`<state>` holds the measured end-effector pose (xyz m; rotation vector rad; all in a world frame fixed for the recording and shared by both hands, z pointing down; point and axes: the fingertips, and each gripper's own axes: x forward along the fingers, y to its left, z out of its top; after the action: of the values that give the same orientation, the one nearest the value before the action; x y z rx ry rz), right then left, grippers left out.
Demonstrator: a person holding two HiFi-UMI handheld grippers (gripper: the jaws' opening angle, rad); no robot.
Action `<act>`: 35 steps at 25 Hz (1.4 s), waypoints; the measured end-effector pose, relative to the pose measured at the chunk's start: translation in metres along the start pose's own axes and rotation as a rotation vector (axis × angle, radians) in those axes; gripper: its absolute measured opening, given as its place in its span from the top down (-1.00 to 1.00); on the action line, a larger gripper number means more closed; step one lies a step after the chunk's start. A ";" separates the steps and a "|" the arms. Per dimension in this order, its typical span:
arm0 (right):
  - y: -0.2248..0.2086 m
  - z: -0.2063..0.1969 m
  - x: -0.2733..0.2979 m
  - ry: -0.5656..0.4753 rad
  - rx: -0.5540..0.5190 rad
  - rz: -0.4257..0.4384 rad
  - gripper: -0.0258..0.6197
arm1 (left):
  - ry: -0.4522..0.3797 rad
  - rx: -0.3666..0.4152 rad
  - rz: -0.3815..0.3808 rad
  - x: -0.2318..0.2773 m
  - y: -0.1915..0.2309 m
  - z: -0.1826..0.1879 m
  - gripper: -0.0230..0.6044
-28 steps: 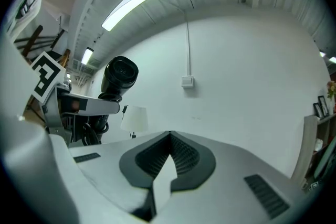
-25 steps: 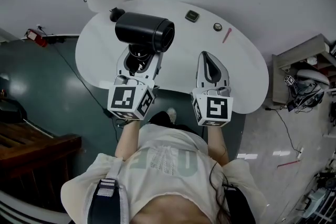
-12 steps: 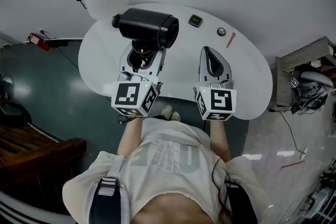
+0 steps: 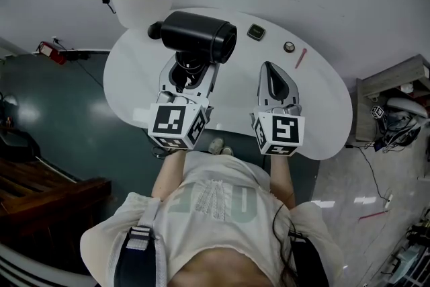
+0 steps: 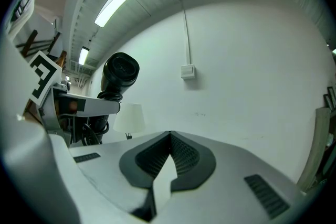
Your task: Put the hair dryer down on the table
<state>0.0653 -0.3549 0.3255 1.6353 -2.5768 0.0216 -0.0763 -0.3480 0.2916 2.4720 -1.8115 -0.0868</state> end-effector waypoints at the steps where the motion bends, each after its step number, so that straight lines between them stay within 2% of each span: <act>1: 0.001 0.000 0.001 0.000 0.000 0.001 0.93 | 0.006 0.008 0.002 0.001 0.001 -0.001 0.12; 5: 0.003 -0.003 0.004 0.010 0.005 0.000 0.93 | 0.053 0.014 0.007 0.006 0.006 -0.013 0.11; 9: 0.001 -0.010 0.005 0.035 0.012 -0.013 0.92 | 0.139 0.024 0.011 0.016 0.011 -0.037 0.11; 15: -0.002 -0.030 0.002 0.093 0.043 -0.036 0.93 | 0.279 -0.022 -0.005 0.031 0.014 -0.090 0.11; 20: -0.007 -0.050 -0.001 0.133 0.159 -0.041 0.93 | 0.413 -0.118 -0.013 0.035 0.018 -0.151 0.12; 26: -0.011 -0.070 -0.004 0.177 0.202 -0.070 0.93 | 0.581 -0.103 -0.007 0.032 0.022 -0.216 0.11; 35: -0.008 -0.099 -0.003 0.248 0.245 -0.083 0.93 | 0.792 -0.081 -0.007 0.019 0.023 -0.291 0.11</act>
<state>0.0811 -0.3495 0.4232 1.6901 -2.3924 0.5198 -0.0660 -0.3649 0.5831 2.0075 -1.3997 0.6956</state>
